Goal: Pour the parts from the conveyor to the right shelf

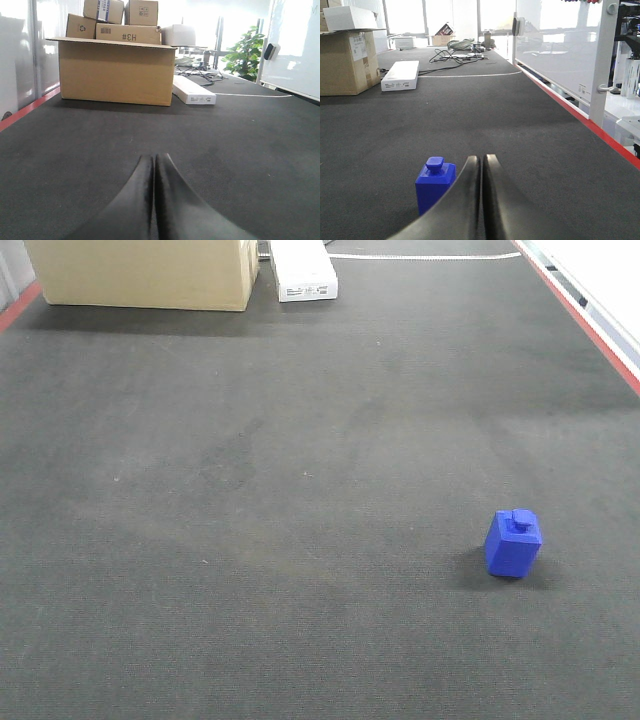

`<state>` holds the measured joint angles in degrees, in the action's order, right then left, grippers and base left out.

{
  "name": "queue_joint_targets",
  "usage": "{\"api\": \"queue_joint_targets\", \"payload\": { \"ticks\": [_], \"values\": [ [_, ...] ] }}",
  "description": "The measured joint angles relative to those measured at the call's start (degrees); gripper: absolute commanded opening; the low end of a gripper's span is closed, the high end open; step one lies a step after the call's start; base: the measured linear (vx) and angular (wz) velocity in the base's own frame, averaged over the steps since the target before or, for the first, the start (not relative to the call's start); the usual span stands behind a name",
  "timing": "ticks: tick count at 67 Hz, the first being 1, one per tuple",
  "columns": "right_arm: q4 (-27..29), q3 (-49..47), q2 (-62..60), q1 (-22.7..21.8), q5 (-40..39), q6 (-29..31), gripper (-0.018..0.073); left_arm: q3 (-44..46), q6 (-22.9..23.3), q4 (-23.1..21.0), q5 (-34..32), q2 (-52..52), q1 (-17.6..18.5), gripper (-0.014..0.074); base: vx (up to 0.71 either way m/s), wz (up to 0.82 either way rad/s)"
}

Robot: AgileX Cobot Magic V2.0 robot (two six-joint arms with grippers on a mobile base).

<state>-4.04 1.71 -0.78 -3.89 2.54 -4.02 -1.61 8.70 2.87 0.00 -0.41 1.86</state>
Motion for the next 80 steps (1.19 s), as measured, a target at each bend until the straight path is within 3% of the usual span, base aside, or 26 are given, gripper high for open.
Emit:
{"api": "queue_joint_targets", "payload": {
  "ticks": [65, 80],
  "values": [
    [0.0, 0.0, 0.0, 0.0, -0.1, 0.0, -0.0008, 0.0, 0.0, 0.0, 0.0, 0.0, 0.0, -0.0006, 0.00, 0.00],
    [0.3, -0.4, 0.0, 0.0, -4.1, -0.1, -0.0008, 0.0, 0.0, 0.0, 0.0, 0.0, 0.0, -0.0006, 0.00, 0.00]
  ]
}}
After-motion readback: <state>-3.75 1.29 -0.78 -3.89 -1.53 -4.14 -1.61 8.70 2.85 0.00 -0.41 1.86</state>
